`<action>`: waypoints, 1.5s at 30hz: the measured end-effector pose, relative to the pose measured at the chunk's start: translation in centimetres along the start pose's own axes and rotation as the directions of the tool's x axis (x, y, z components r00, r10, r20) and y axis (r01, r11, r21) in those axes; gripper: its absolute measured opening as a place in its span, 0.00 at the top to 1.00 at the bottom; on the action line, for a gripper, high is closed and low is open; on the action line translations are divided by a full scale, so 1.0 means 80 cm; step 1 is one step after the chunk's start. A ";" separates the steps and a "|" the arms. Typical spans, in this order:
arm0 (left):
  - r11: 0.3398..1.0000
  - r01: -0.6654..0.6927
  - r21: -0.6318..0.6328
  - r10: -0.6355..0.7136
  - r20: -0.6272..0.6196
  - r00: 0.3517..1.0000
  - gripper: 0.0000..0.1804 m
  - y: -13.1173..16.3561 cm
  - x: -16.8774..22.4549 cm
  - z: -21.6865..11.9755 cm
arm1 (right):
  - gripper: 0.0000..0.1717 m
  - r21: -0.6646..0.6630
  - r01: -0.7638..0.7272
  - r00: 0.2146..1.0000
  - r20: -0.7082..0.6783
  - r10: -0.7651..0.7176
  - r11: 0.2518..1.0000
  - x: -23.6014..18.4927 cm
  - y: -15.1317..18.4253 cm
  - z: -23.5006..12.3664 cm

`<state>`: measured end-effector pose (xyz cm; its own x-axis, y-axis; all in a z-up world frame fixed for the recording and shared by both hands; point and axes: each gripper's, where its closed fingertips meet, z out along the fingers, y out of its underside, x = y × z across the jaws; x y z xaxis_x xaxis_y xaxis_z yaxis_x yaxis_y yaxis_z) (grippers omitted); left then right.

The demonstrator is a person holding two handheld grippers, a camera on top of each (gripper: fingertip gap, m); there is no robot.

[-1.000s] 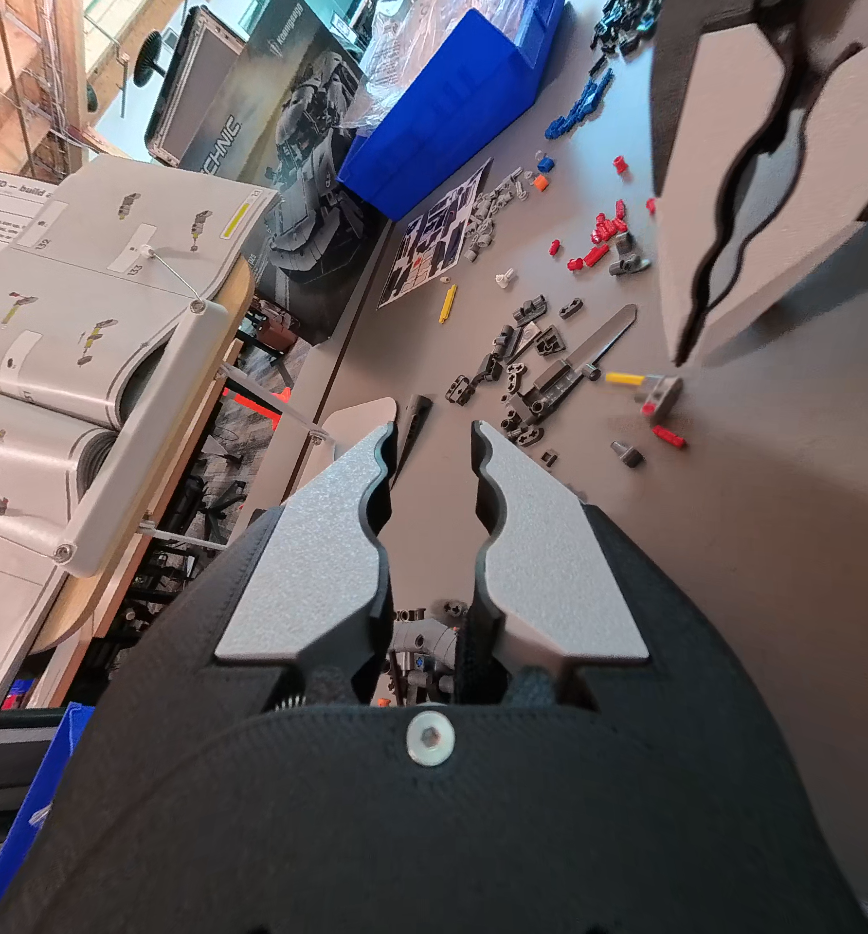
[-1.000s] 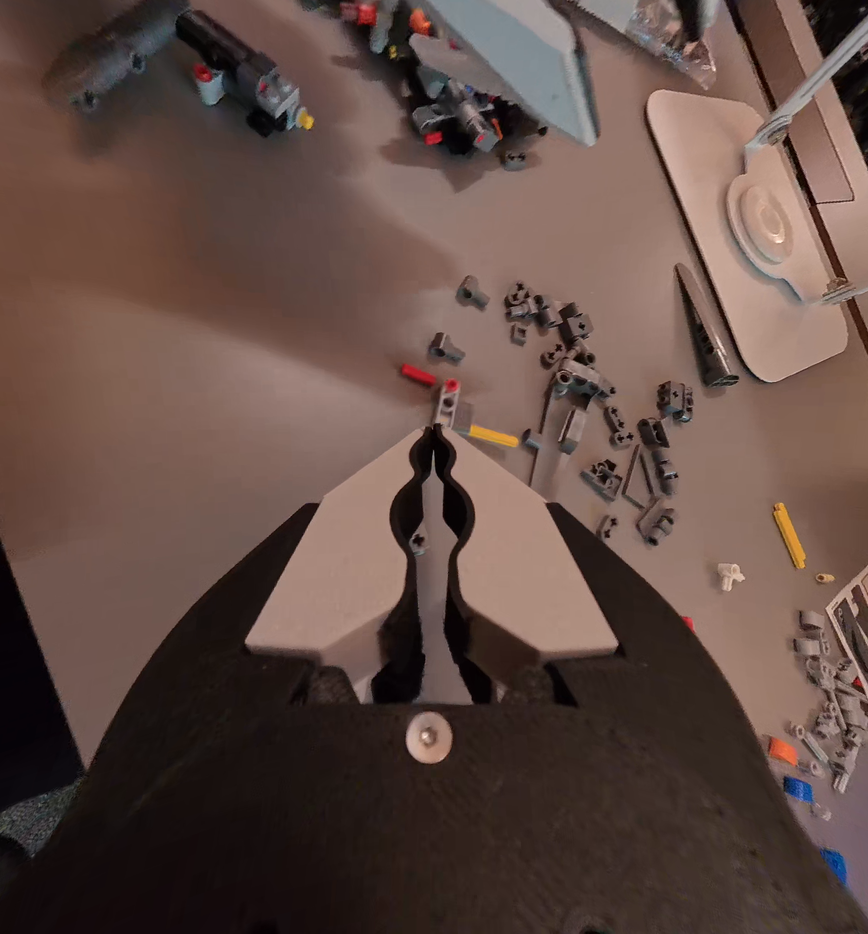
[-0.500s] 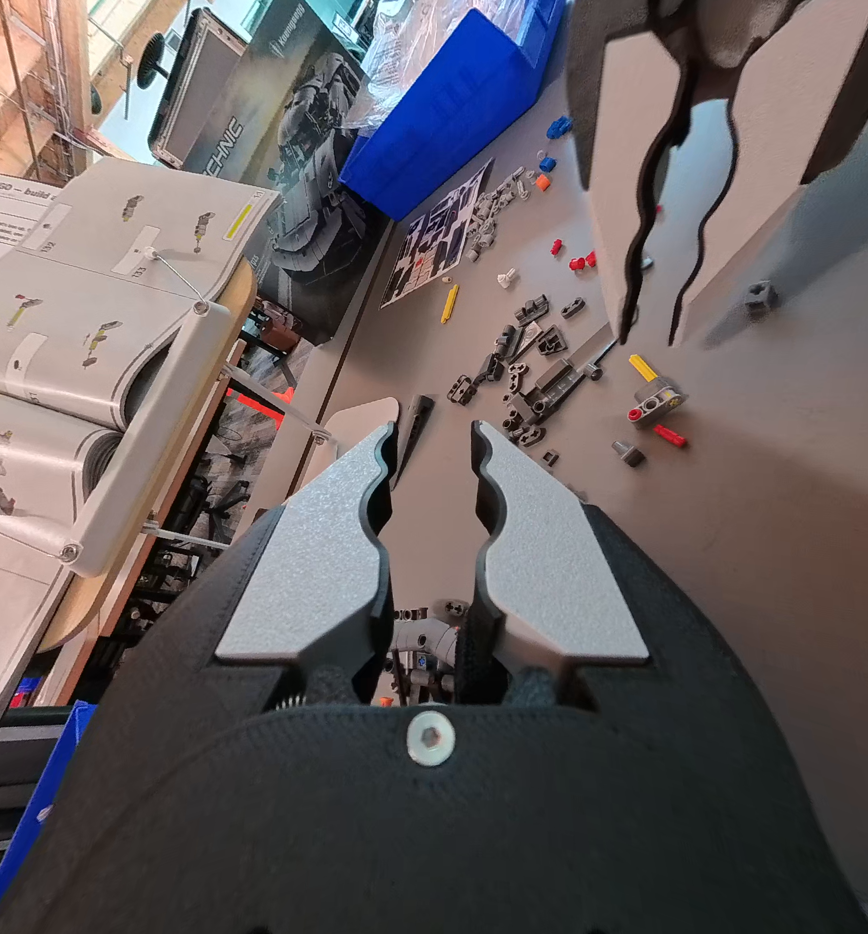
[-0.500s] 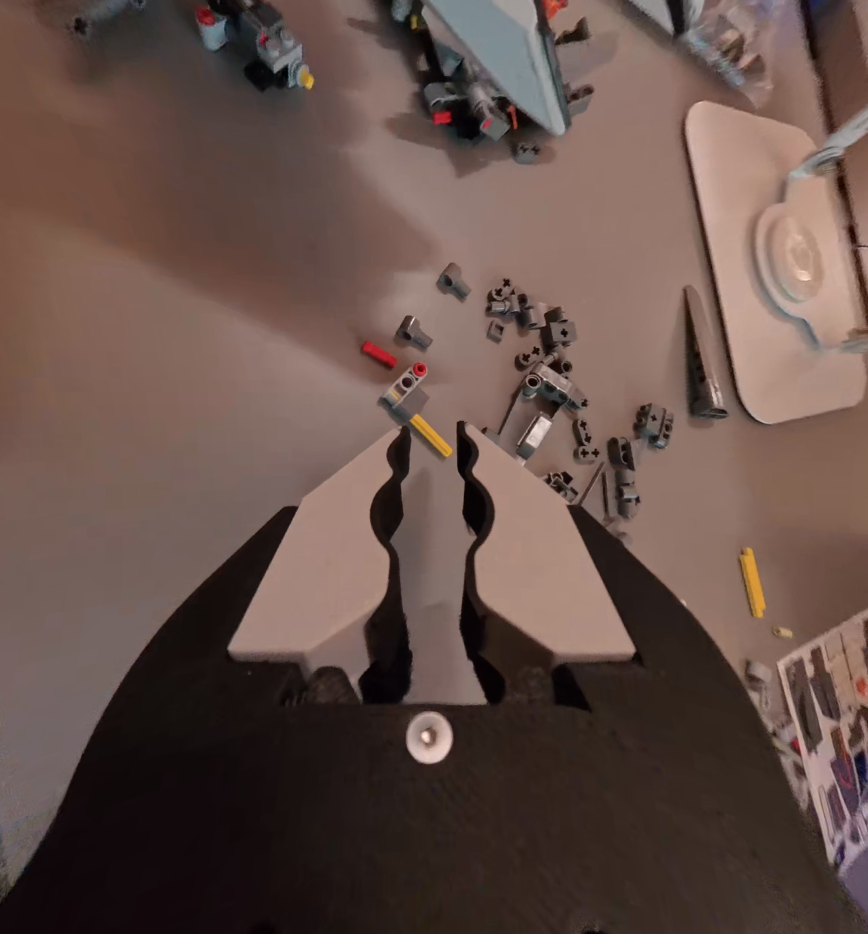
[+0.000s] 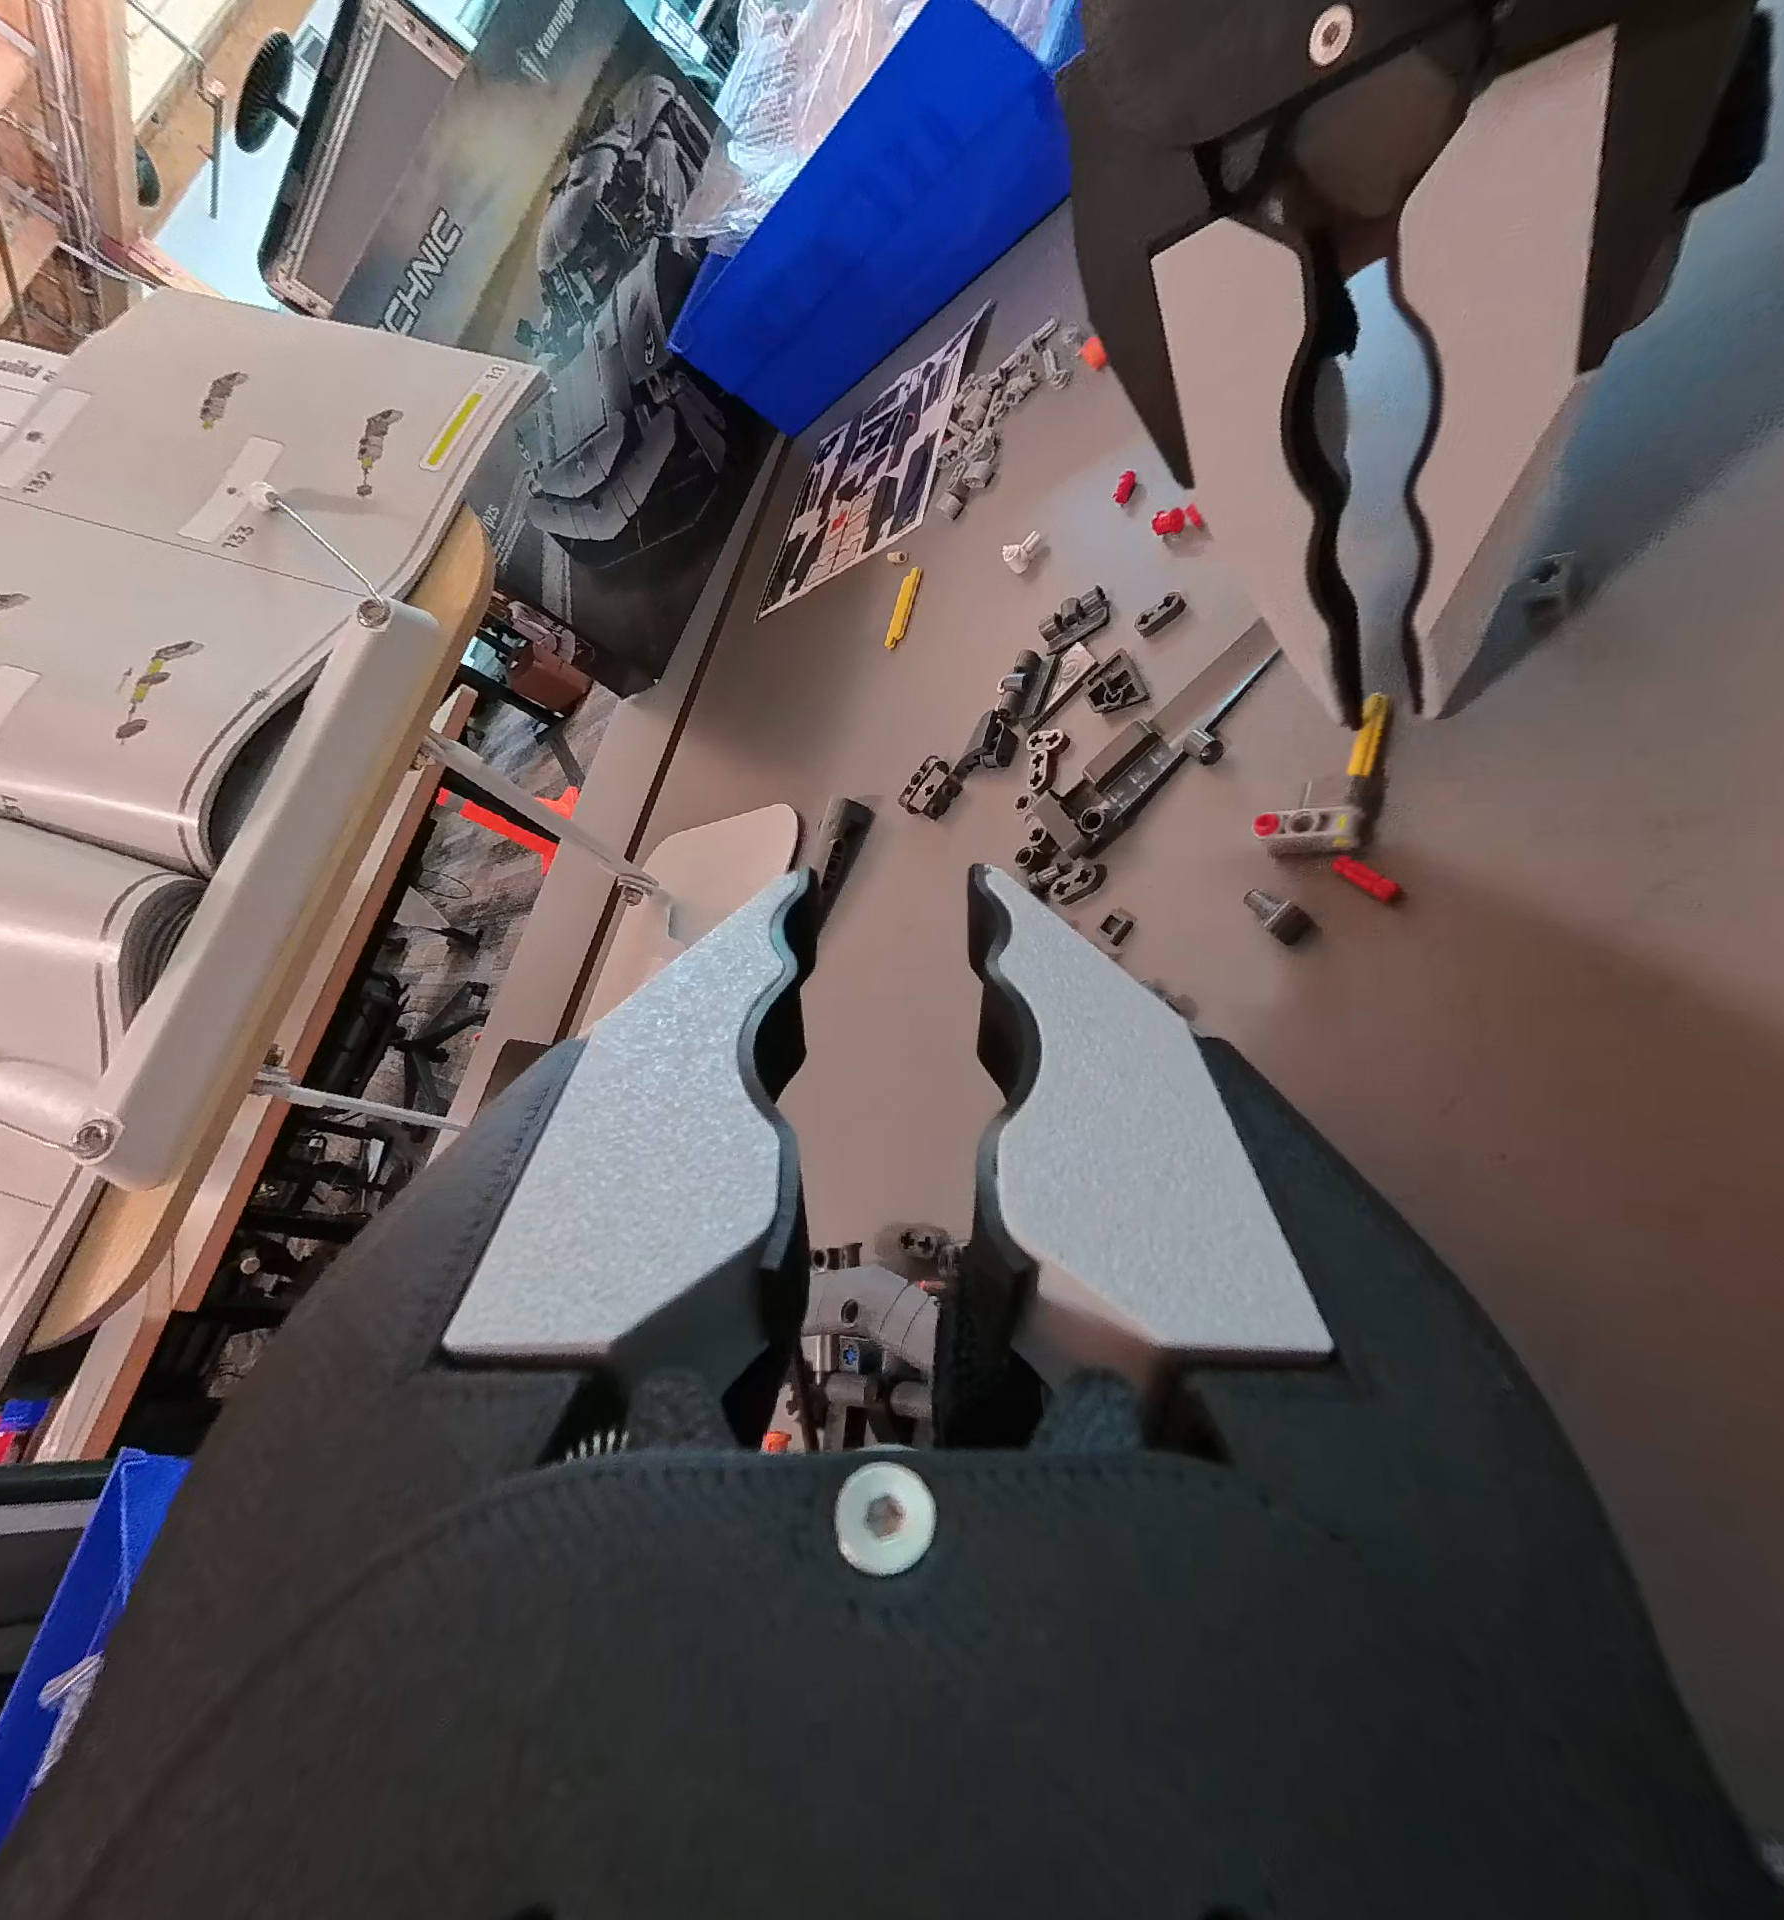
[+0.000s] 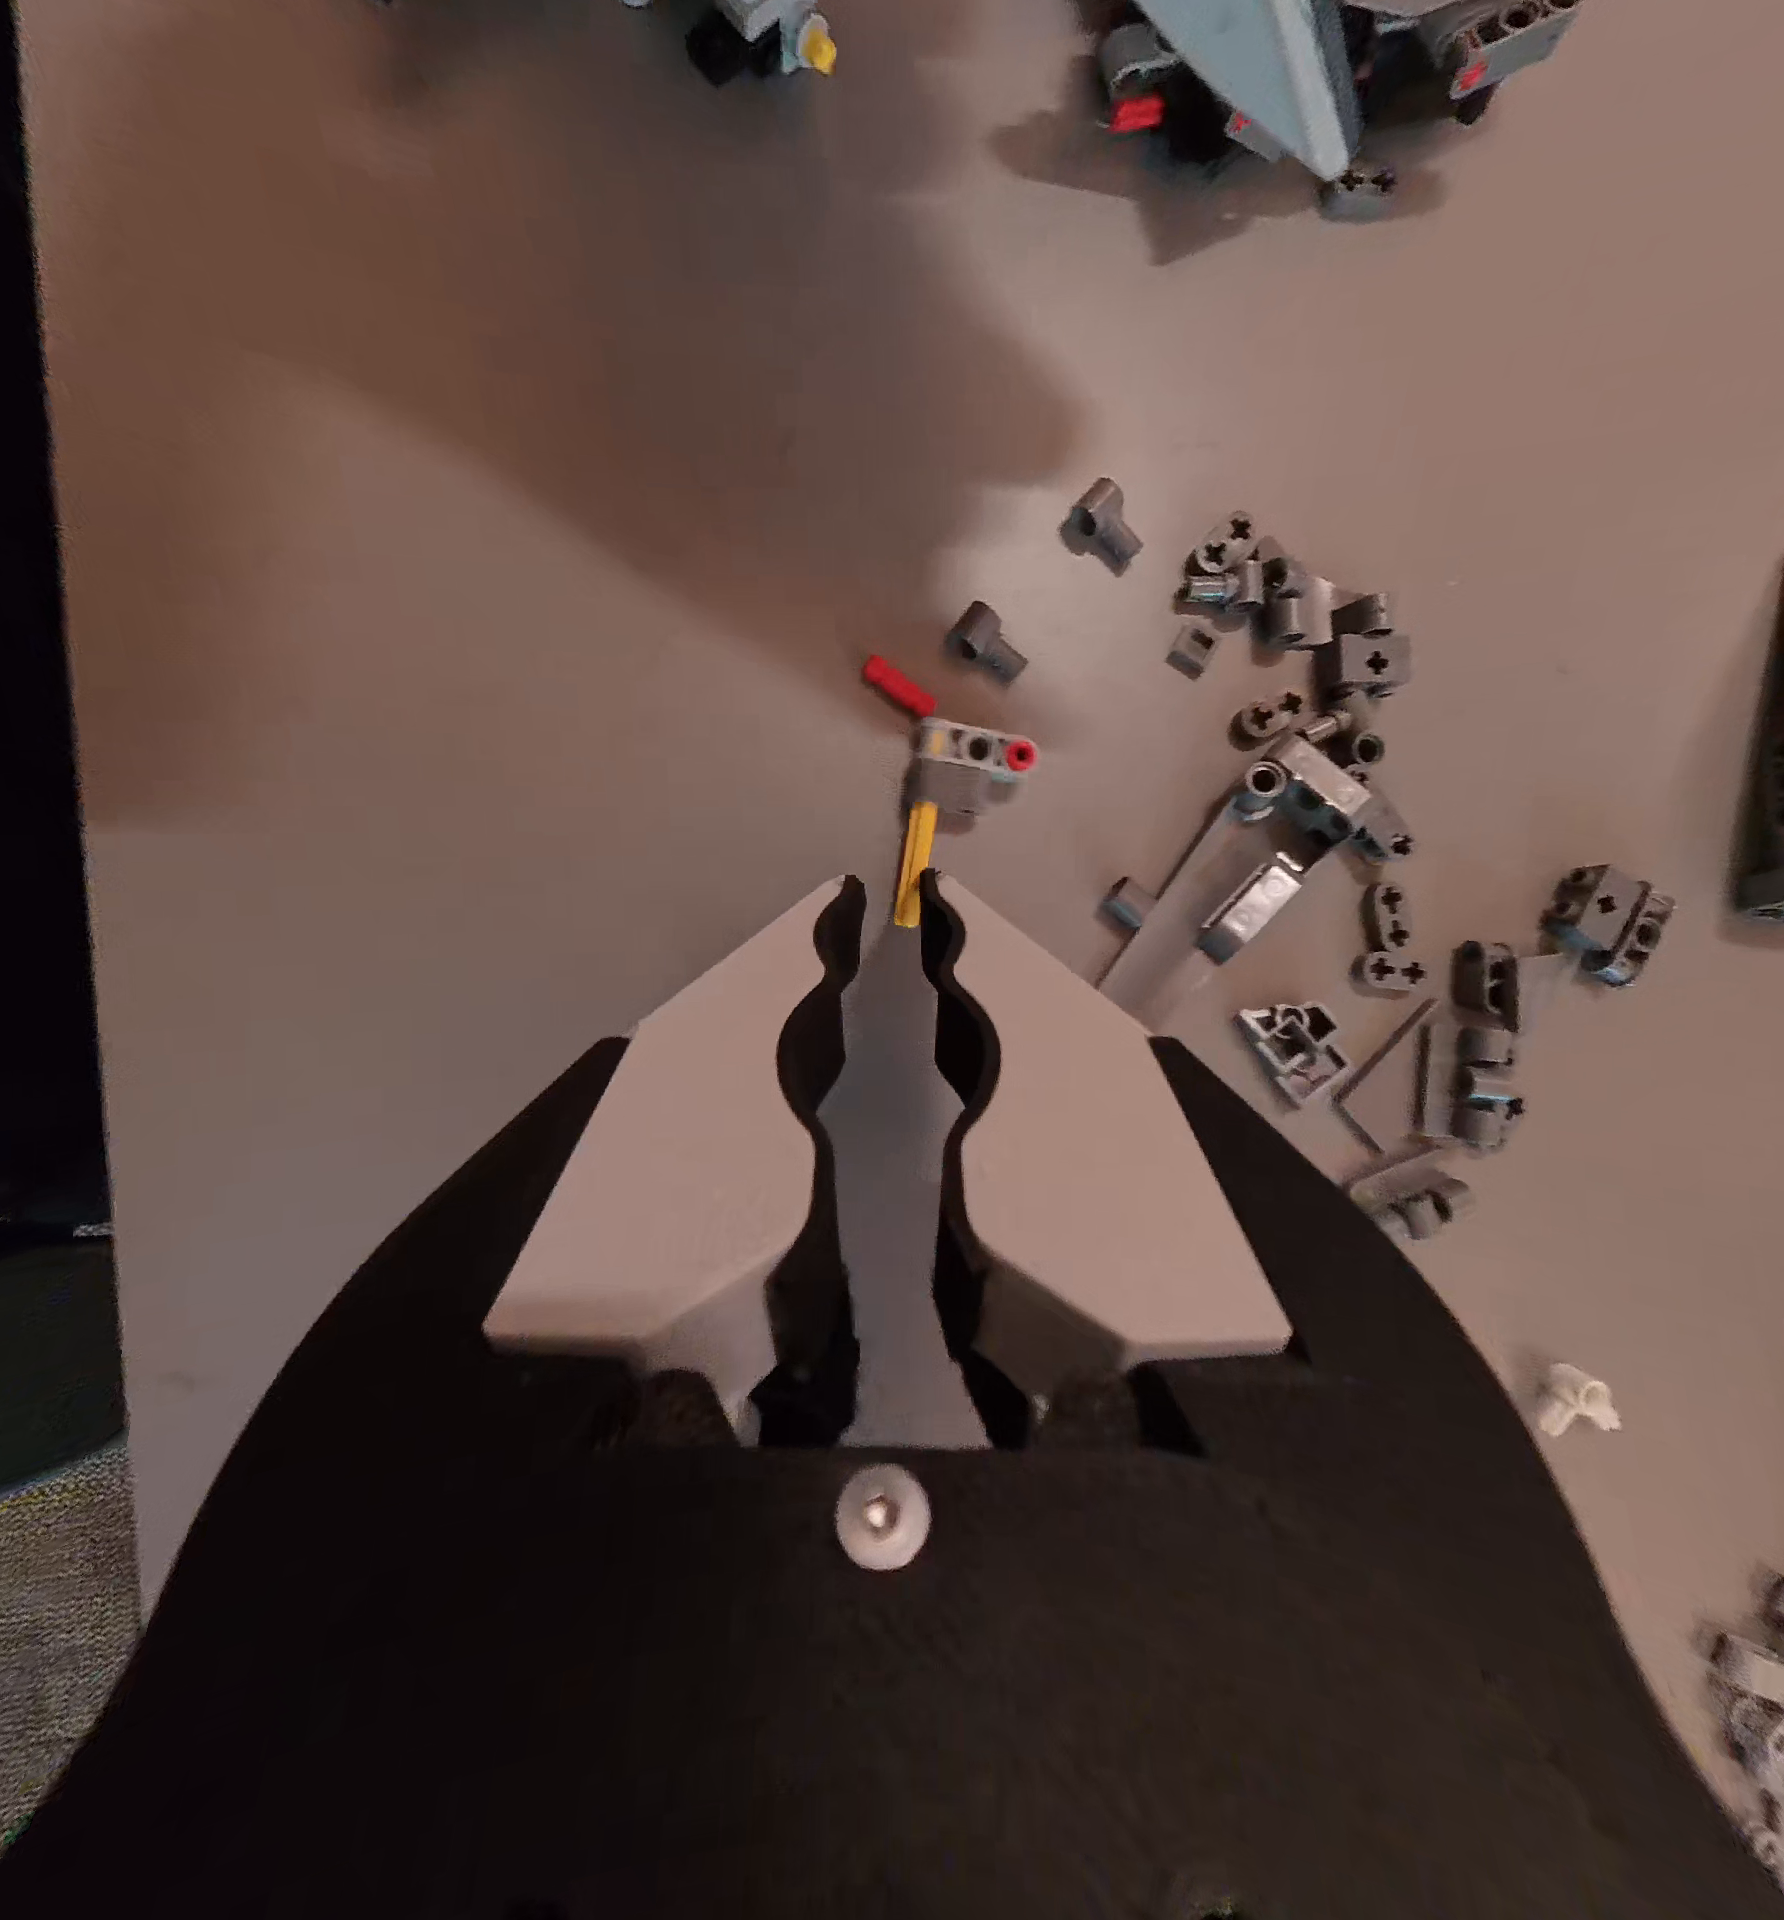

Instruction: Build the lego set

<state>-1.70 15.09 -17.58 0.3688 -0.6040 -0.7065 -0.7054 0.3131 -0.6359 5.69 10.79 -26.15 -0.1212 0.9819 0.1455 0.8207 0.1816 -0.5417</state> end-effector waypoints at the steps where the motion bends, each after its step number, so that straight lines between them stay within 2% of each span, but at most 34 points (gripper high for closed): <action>1: 1.000 -0.001 0.000 0.001 -0.004 1.000 0.85 0.000 0.001 0.000 | 0.95 0.006 0.001 1.000 0.004 -0.001 1.000 -0.003 -0.001 -0.001; 8: 1.000 -0.007 -0.007 0.007 -0.006 1.000 0.85 0.001 0.004 0.003 | 0.96 -0.011 -0.026 0.999 -0.035 0.026 1.000 0.002 0.005 -0.001; 14: 1.000 -0.007 -0.009 0.007 -0.005 1.000 0.85 0.001 0.003 0.002 | 0.98 -0.001 -0.027 1.000 -0.009 0.027 1.000 -0.014 -0.007 0.005; 21: 1.000 -0.013 -0.004 0.013 -0.004 1.000 0.85 -0.001 0.003 0.000 | 1.00 -0.011 -0.042 0.997 -0.058 0.041 0.999 -0.015 -0.008 0.004; 25: 1.000 -0.015 -0.005 0.015 -0.006 1.000 0.85 -0.001 0.003 0.000 | 0.92 -0.014 -0.092 0.990 -0.111 0.089 0.996 -0.013 -0.017 0.003; 29: 1.000 -0.019 -0.005 0.019 -0.008 1.000 0.85 -0.002 0.004 0.000 | 0.92 0.054 -0.125 0.977 -0.167 0.132 0.991 -0.011 -0.042 0.004; 35: 1.000 -0.027 0.001 0.027 0.001 1.000 0.85 -0.005 0.003 -0.003 | 0.93 0.019 -0.008 0.951 -0.309 0.014 1.000 0.010 -0.048 0.019; 37: 1.000 -0.030 0.003 0.030 0.005 1.000 0.85 -0.006 0.002 -0.004 | 0.93 0.005 0.011 0.954 -0.300 -0.009 1.000 0.010 -0.048 0.022; 41: 0.999 -0.034 0.005 0.034 0.003 0.999 0.86 -0.006 0.002 -0.005 | 1.00 -0.003 0.021 0.955 -0.295 -0.021 1.000 0.015 -0.048 0.024; 45: 0.999 -0.035 0.003 0.035 0.000 0.999 0.85 -0.006 0.003 -0.004 | 1.00 0.008 0.020 0.960 -0.280 -0.017 1.000 0.017 -0.047 0.023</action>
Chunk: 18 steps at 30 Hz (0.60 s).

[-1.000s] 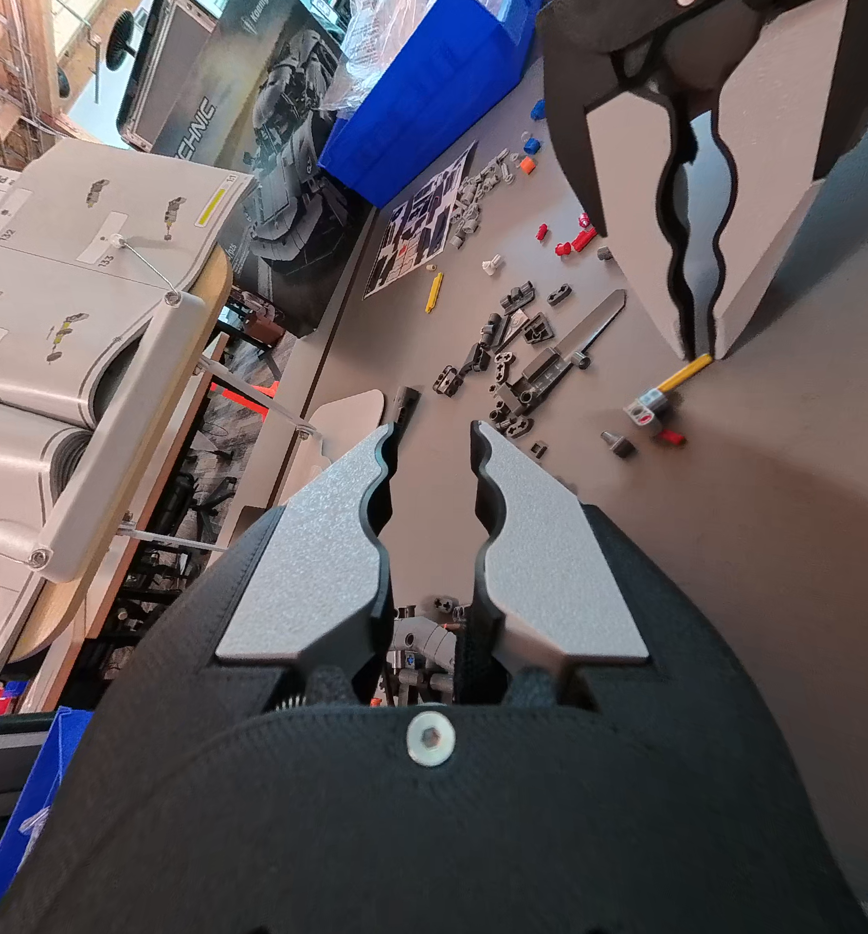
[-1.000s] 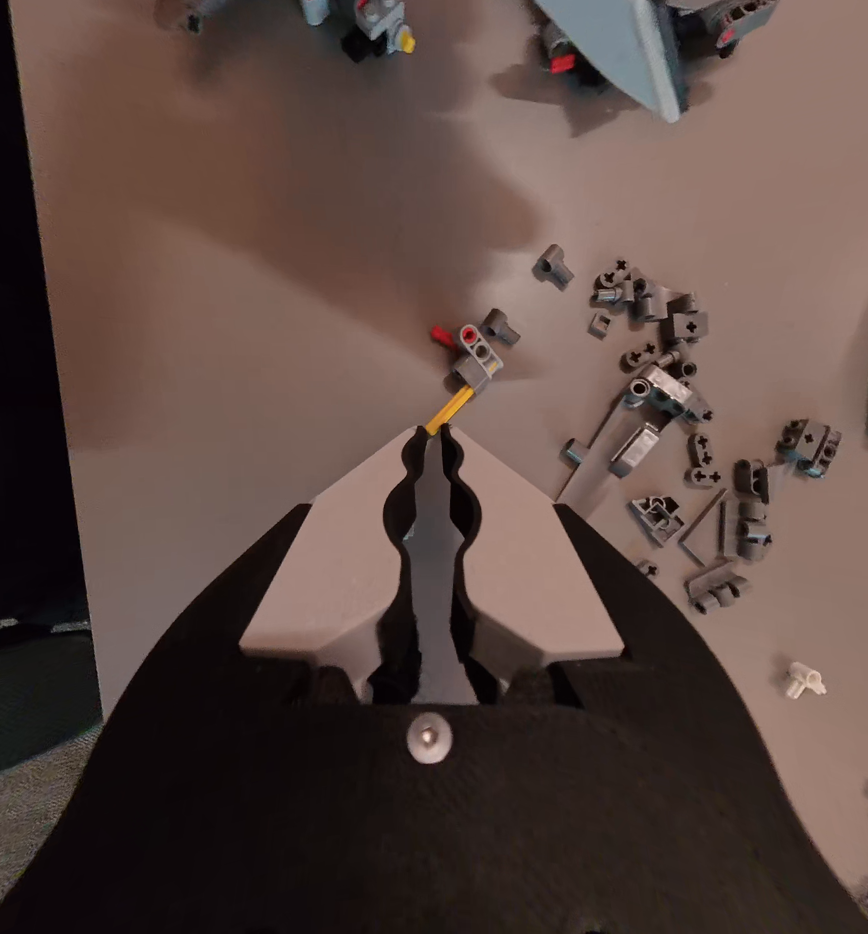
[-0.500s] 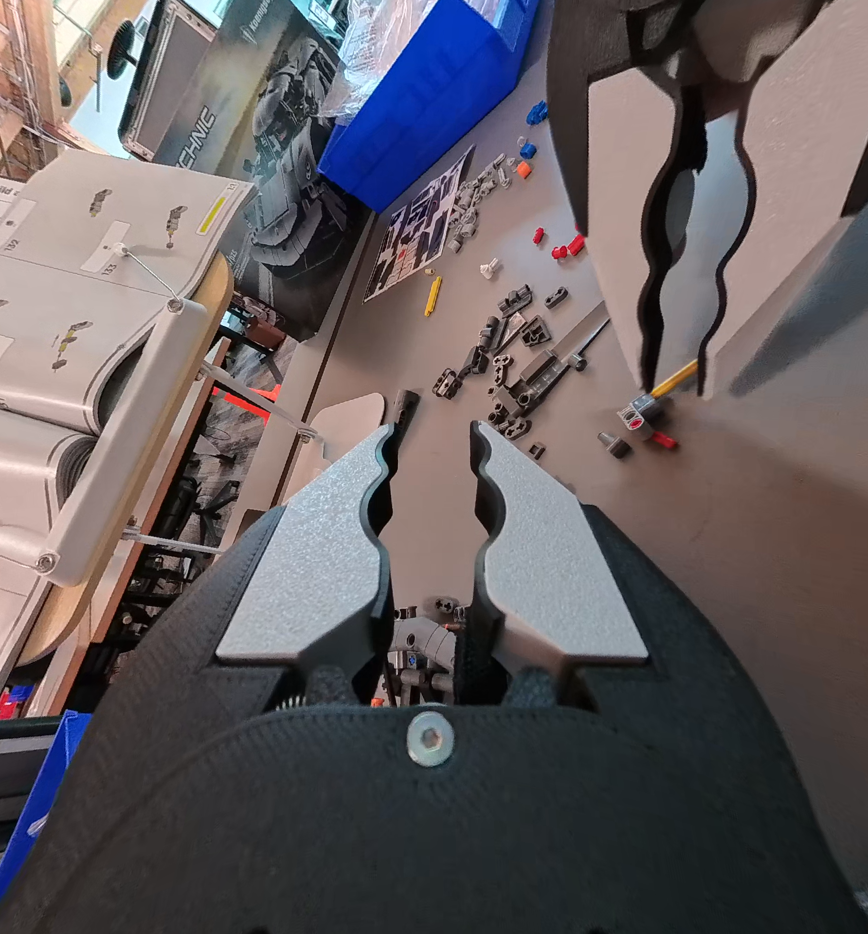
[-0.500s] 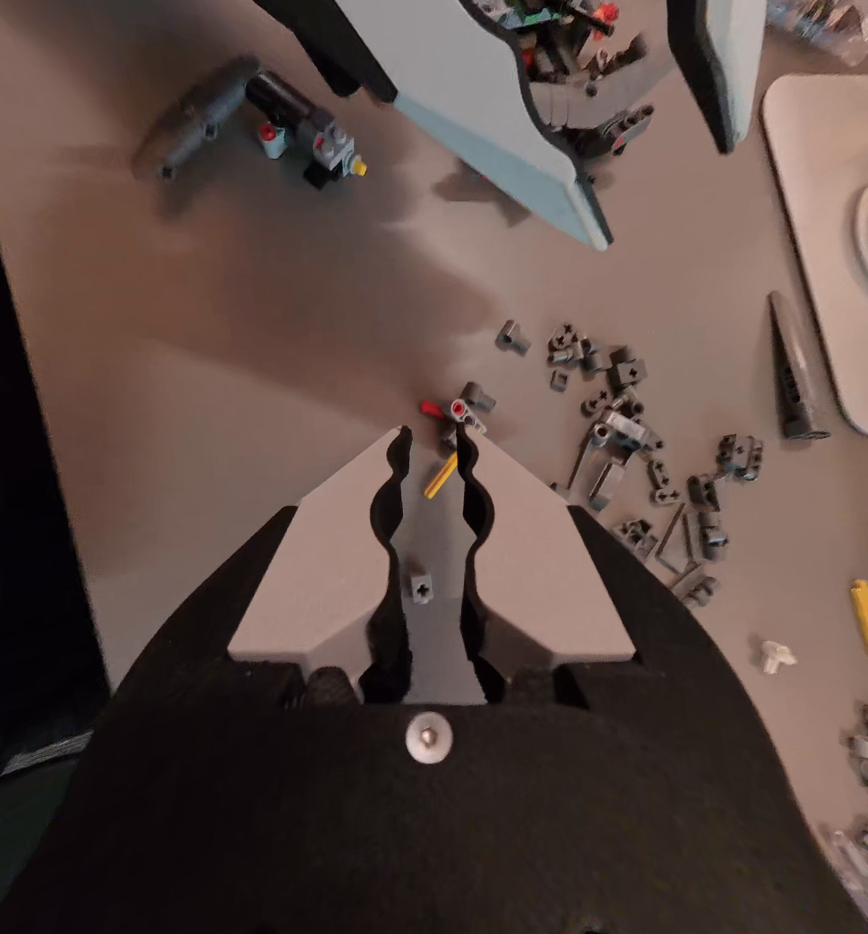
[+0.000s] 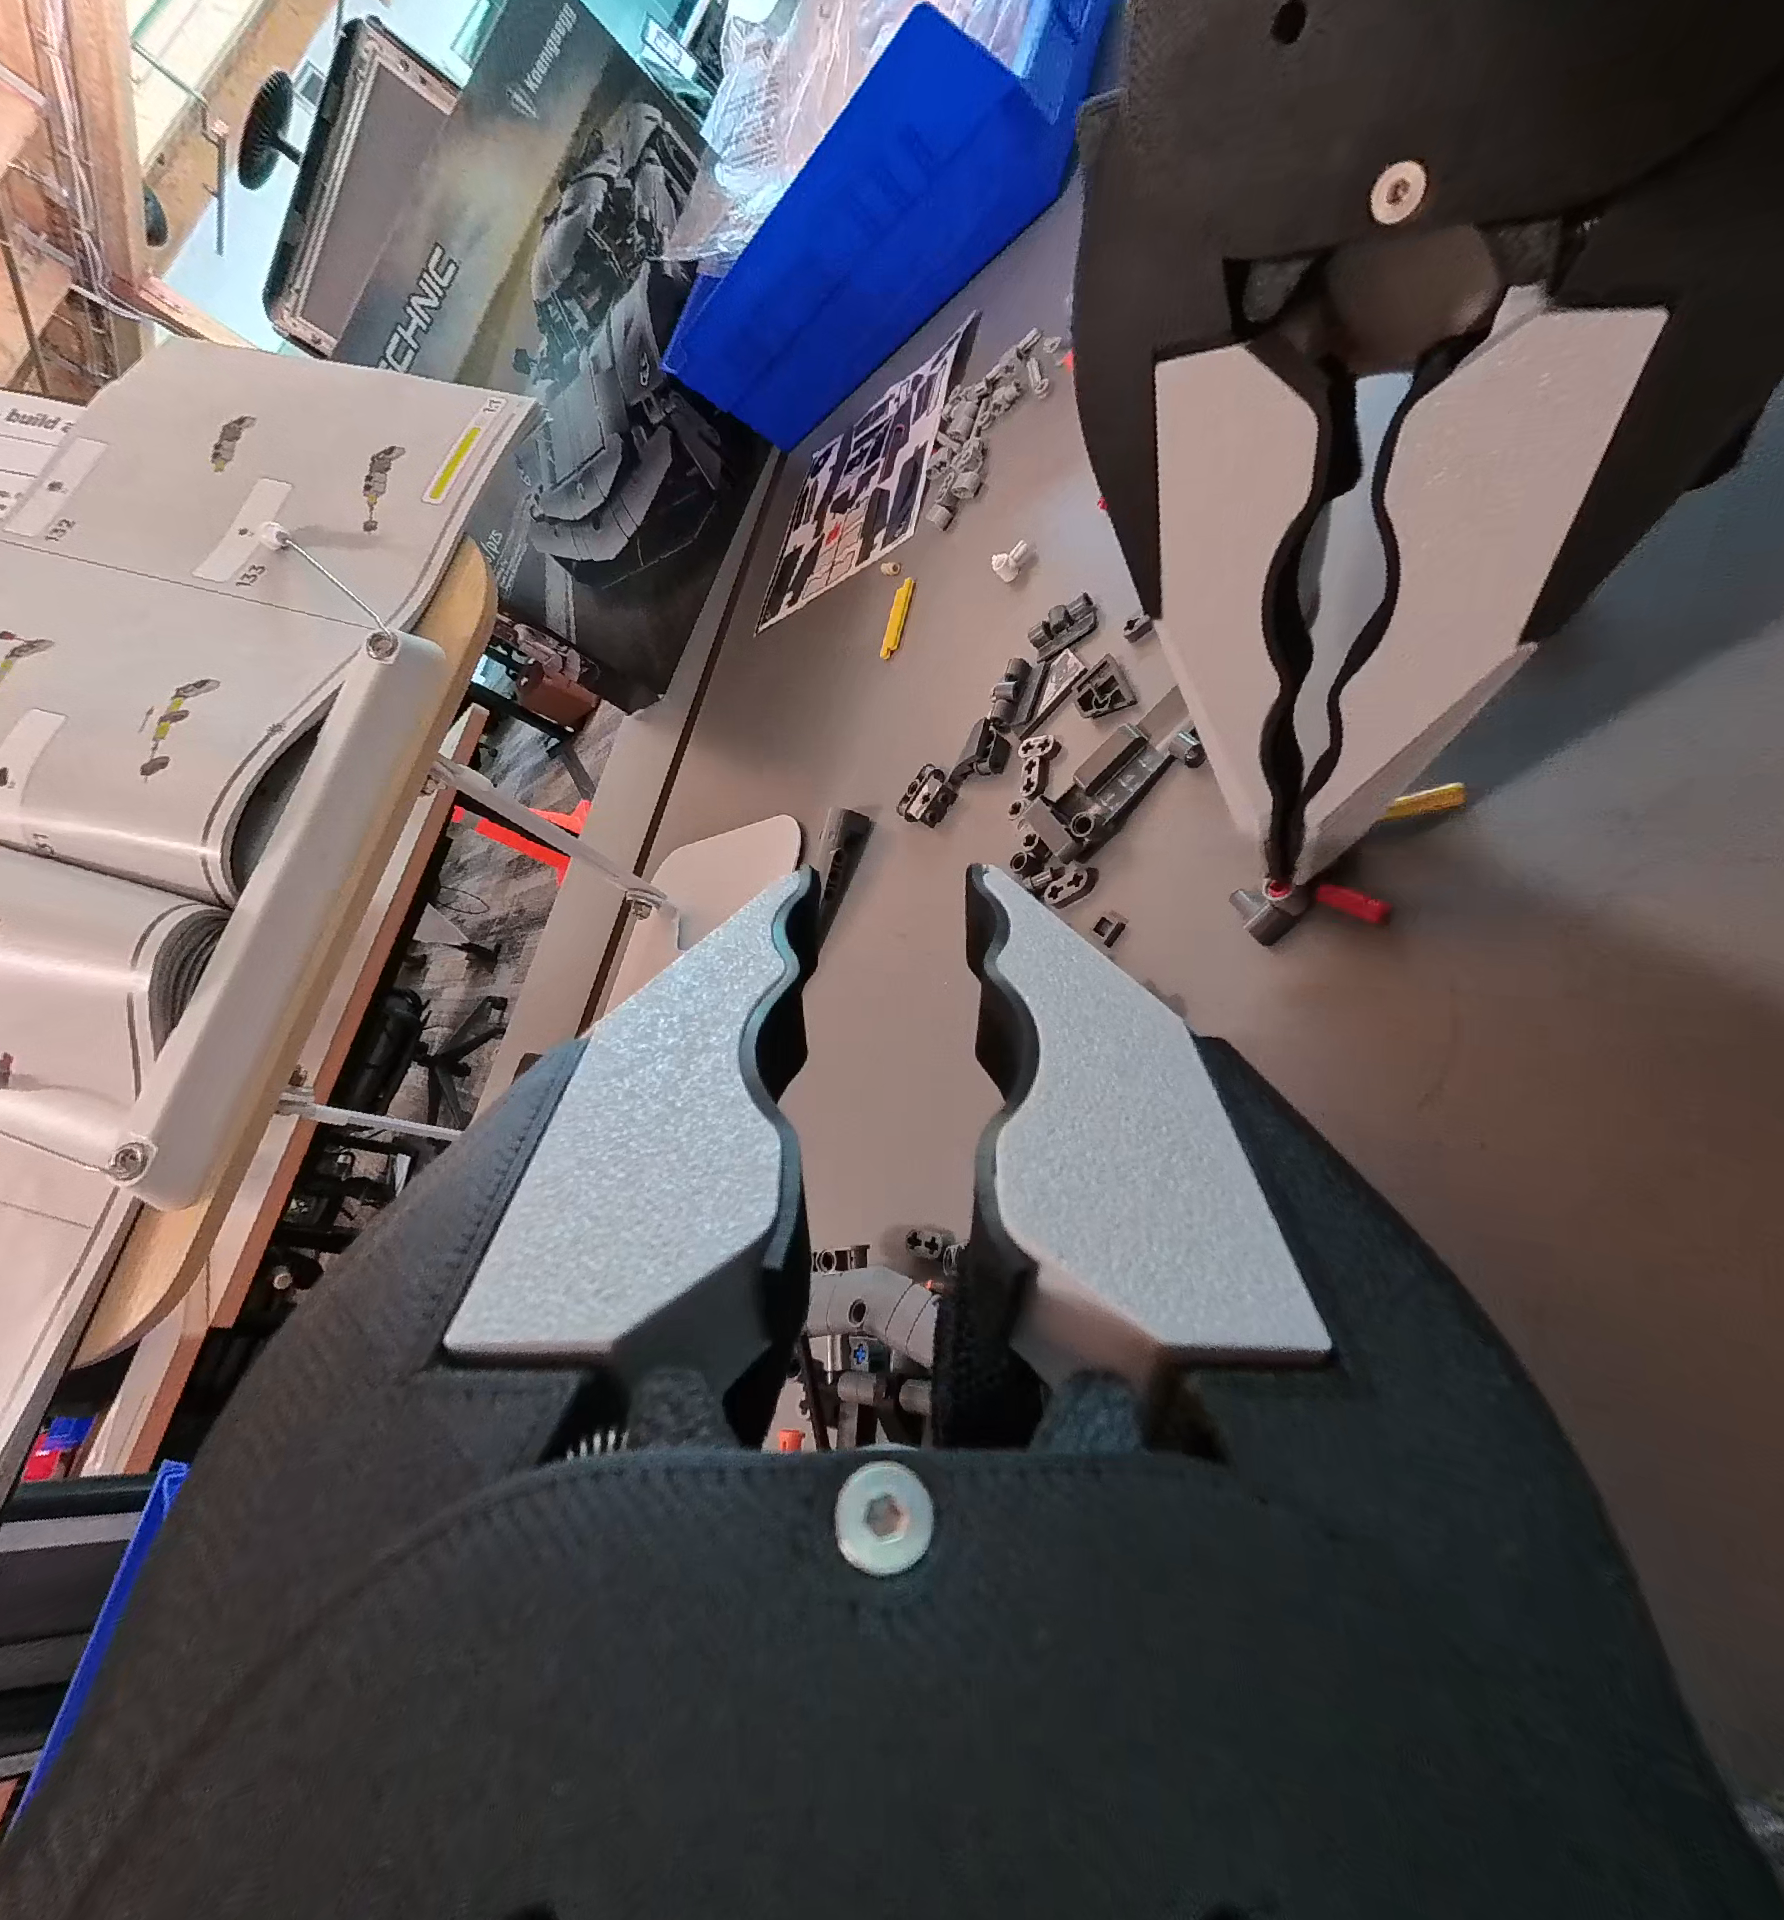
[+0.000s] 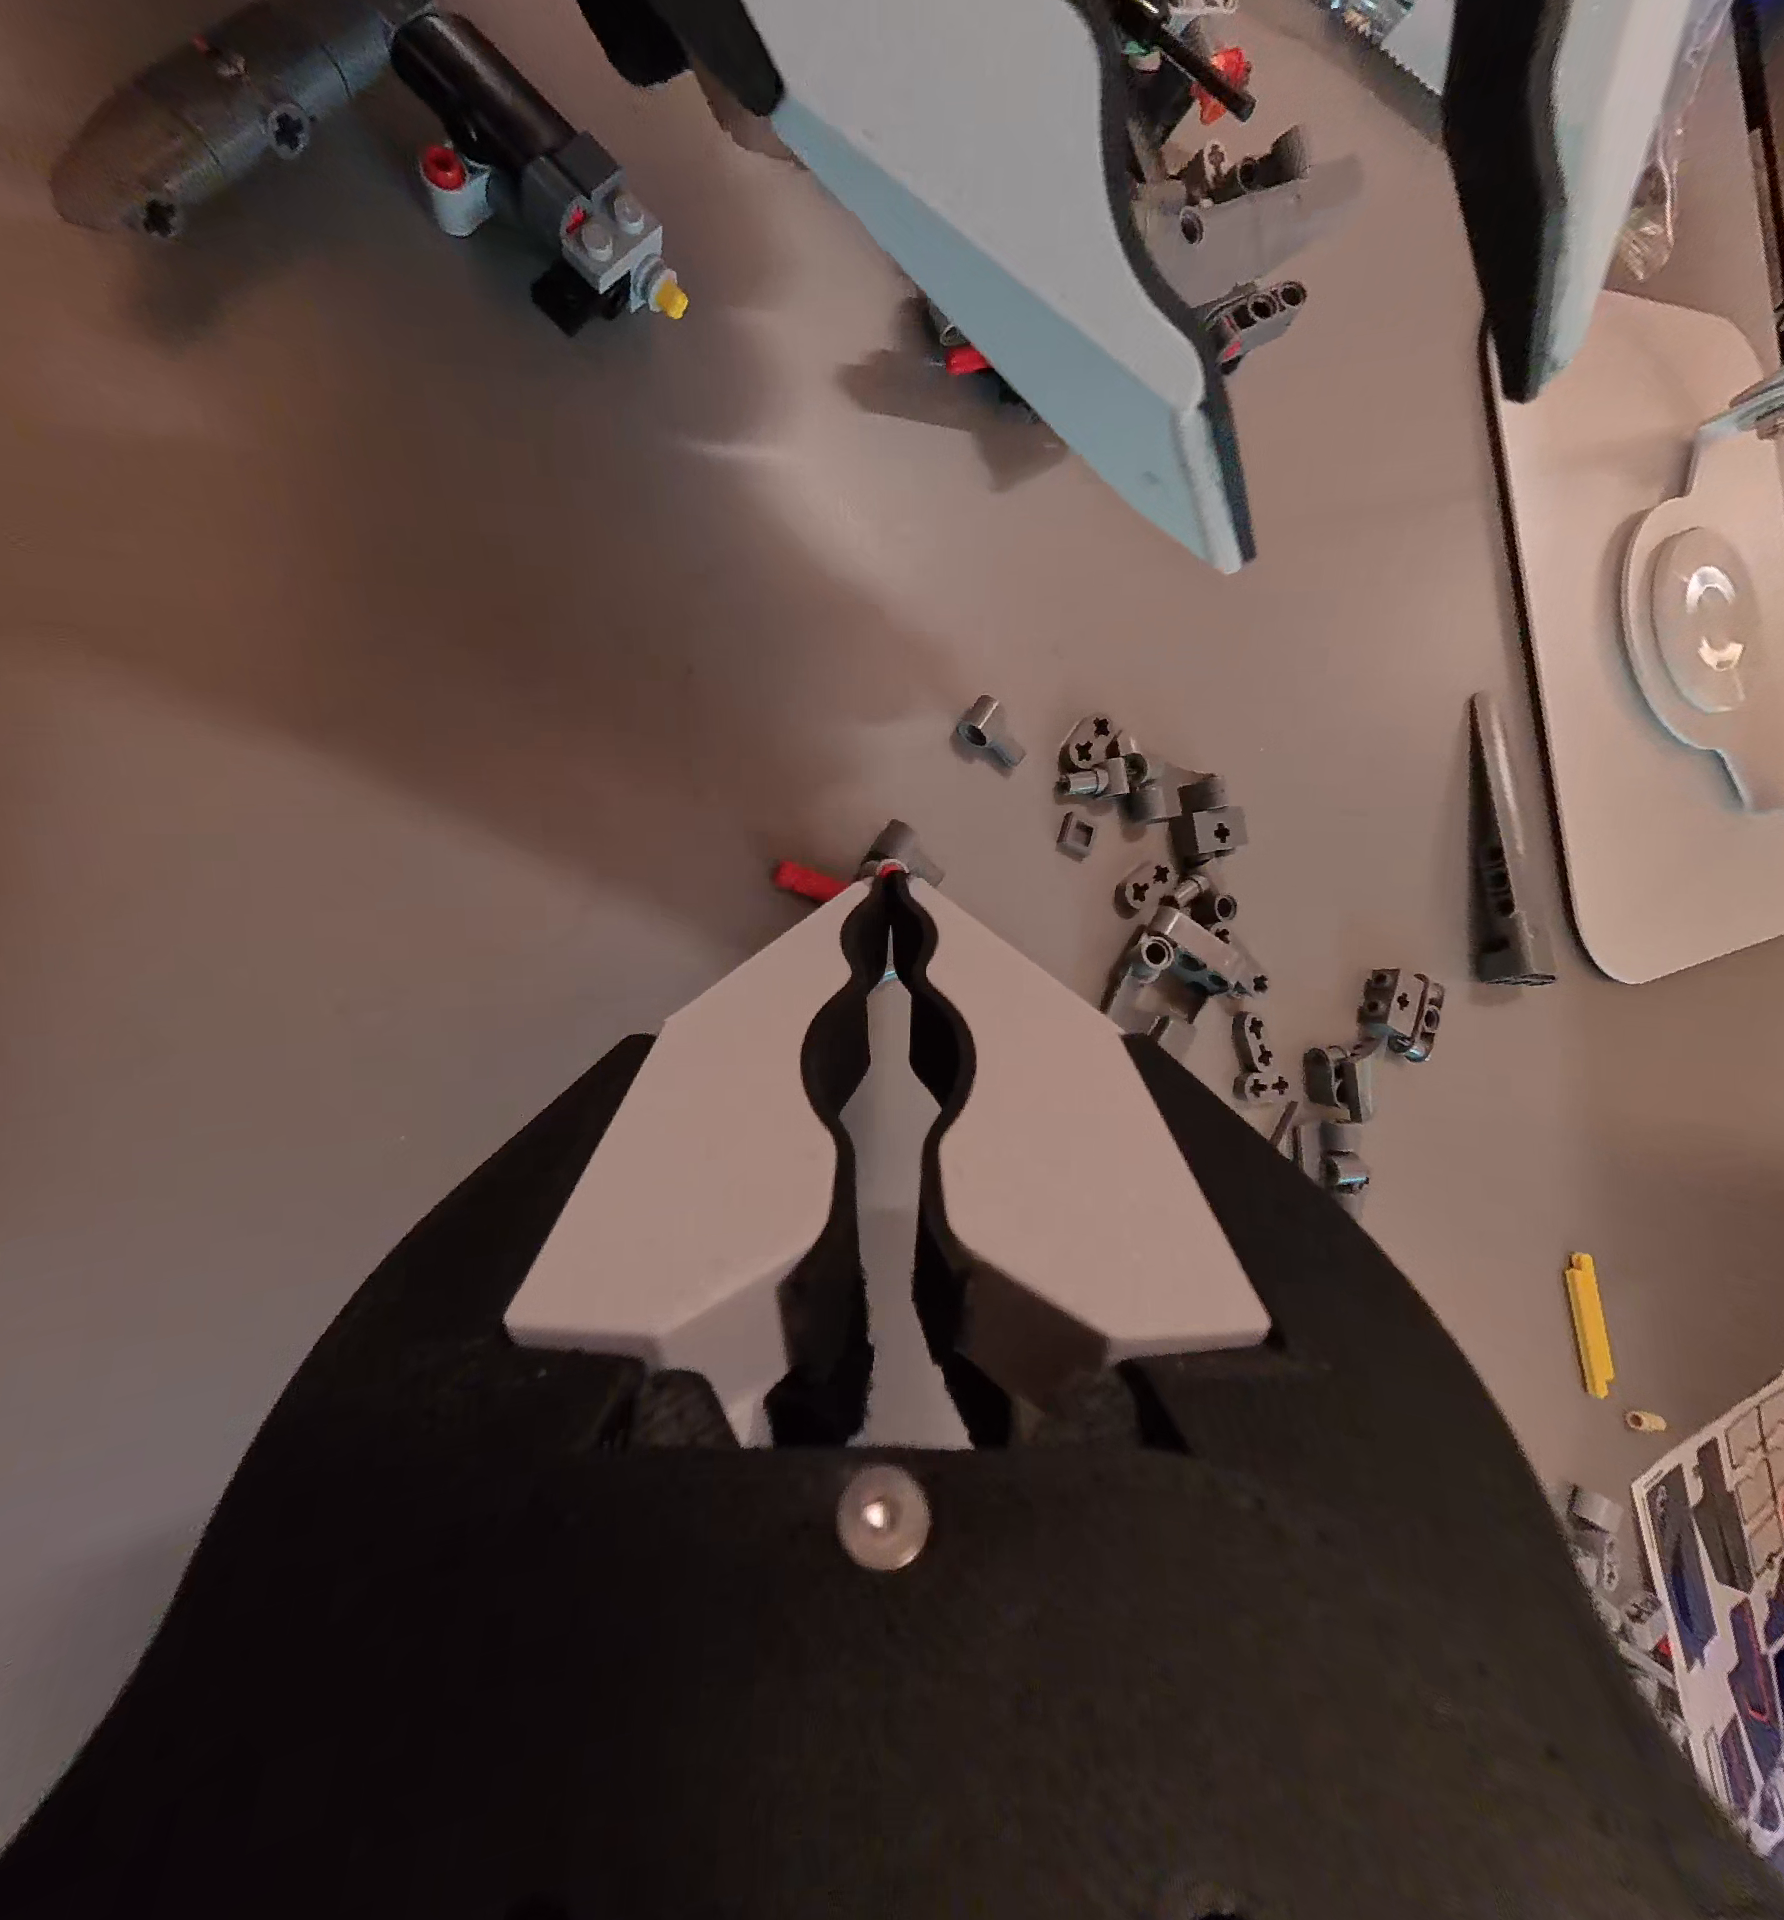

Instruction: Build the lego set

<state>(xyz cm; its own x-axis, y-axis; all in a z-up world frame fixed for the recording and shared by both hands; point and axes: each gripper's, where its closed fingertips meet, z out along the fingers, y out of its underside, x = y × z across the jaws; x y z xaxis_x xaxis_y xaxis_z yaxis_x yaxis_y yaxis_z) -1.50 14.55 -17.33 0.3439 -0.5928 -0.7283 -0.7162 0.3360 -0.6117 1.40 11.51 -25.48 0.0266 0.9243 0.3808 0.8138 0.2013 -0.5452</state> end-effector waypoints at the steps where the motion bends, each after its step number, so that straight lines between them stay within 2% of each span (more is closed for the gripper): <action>1: 1.000 0.000 -0.001 0.000 -0.001 1.000 0.85 0.000 0.000 0.000 | 1.00 0.004 -0.004 1.000 -0.004 0.004 1.000 0.002 0.000 -0.001; 10: 1.000 0.006 -0.001 -0.006 -0.006 1.000 0.85 0.000 0.002 0.001 | 1.00 0.110 -0.093 0.995 -0.015 0.095 0.990 0.014 -0.008 -0.024; 18: 1.000 0.007 0.005 -0.006 -0.016 1.000 0.86 -0.003 0.004 0.000 | 1.00 0.264 -0.242 0.969 0.021 0.245 0.934 0.034 -0.020 -0.051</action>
